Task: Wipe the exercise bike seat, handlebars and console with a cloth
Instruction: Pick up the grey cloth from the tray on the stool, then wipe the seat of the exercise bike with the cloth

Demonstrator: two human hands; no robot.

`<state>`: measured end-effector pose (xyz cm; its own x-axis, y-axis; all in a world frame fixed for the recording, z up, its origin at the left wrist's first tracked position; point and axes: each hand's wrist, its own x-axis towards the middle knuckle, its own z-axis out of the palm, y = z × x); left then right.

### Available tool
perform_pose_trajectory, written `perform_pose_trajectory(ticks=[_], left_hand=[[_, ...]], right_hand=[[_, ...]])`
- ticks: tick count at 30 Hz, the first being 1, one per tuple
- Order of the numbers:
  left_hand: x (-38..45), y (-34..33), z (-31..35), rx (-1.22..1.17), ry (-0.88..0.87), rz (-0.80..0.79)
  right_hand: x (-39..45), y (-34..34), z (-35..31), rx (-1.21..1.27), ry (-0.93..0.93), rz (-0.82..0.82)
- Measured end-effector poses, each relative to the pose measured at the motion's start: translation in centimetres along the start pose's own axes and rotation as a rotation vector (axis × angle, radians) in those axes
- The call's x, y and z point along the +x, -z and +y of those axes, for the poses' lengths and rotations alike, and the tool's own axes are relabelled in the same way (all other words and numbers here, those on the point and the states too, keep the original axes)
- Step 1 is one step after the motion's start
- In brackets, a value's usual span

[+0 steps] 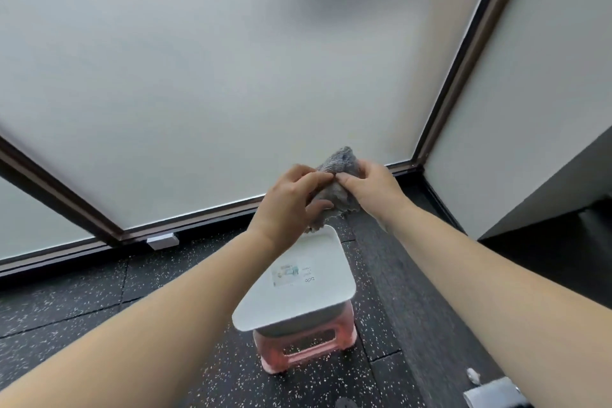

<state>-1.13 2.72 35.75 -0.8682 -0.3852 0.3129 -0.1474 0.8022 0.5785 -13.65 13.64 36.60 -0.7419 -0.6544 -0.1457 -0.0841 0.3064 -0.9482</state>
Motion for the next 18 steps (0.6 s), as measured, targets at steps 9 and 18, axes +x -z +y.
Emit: perform_pose_trajectory(ticks=[9,18], left_hand=[[-5.4,2.1,5.5,-0.375,0.283,-0.171],[-12.7,-1.4,14.0,-0.539,0.274,-0.447]], right_hand=[[-12.4,0.9,-0.1,0.206,0.041,0.184],[-25.7,3.8,3.0,0.141,-0.022,0.310]])
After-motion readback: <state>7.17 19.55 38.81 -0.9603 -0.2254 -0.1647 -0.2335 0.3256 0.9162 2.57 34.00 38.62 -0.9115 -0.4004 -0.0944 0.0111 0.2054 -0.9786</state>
